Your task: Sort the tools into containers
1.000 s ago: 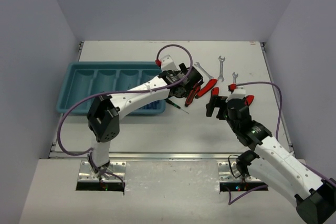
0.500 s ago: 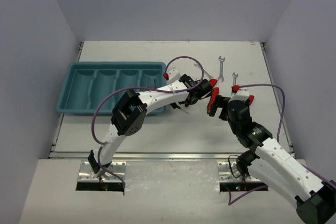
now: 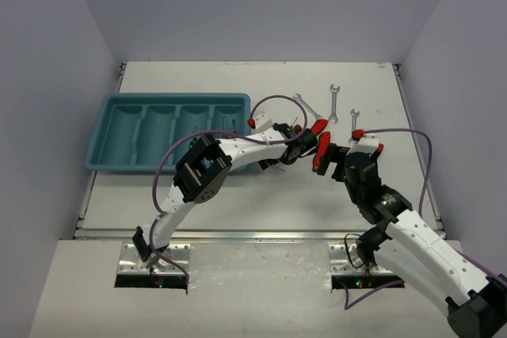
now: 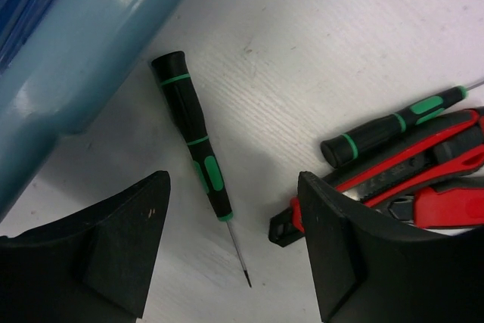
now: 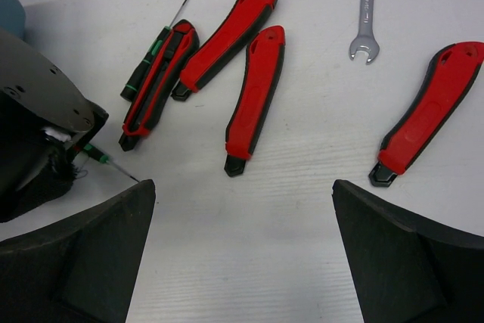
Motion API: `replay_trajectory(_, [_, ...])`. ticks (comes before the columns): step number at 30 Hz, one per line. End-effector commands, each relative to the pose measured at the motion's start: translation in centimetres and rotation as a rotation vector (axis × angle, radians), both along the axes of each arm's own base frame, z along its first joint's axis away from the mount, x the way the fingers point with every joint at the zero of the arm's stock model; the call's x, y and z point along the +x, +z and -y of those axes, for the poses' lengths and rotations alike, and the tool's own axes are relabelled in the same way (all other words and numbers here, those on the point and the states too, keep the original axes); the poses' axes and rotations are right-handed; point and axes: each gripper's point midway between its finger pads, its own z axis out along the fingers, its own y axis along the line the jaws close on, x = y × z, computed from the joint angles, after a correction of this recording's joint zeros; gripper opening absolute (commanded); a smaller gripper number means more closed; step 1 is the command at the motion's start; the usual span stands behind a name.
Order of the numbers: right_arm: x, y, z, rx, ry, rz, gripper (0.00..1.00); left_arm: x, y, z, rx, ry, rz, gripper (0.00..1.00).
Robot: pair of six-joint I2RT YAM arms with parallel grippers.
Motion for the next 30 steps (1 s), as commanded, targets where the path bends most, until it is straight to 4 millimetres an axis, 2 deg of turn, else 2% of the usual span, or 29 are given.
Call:
replay_trajectory(1, [0.4,1.0,0.7,0.024,-0.054,0.048,0.99,0.2,-2.2,-0.2,-0.003,-0.004,-0.029,0.66])
replay_trajectory(5, [0.3,1.0,0.7,0.028,-0.055,0.05,0.99,0.1,-3.1,-0.2,0.001,-0.01,-0.047,0.64])
replay_trajectory(6, [0.4,1.1,0.7,0.029,-0.053,0.053,0.99,0.2,-3.3,0.0,-0.003,-0.018,-0.051,0.59])
replay_trajectory(11, [0.4,1.0,0.7,0.026,-0.054,0.049,0.99,-0.1,-3.6,0.2,-0.016,-0.027,-0.066,0.48])
replay_trajectory(12, [0.4,0.9,0.7,0.022,-0.056,0.049,0.99,-0.1,-3.4,0.2,-0.016,-0.03,-0.068,0.41])
replay_trajectory(17, [0.4,1.0,0.8,0.025,-0.058,0.051,0.99,-0.1,-2.7,0.8,-0.037,-0.07,-0.065,0.33])
replay_trajectory(22, [0.4,0.9,0.9,0.023,-0.065,0.05,0.99,0.1,-2.1,1.8,-0.052,-0.133,-0.071,0.13])
replay_trajectory(26, [0.4,0.9,0.9,0.025,-0.064,0.051,0.99,0.2,-1.4,2.5,-0.057,-0.225,-0.071,0.02])
replay_trajectory(28, [0.4,0.9,0.8,0.027,-0.063,0.049,0.99,0.4,-0.2,3.3,-0.088,-0.273,-0.048,0.0])
replay_trajectory(30, [0.4,0.8,0.8,0.027,-0.062,0.047,0.99,0.2,0.5,3.2,-0.078,-0.315,-0.038,0.0])
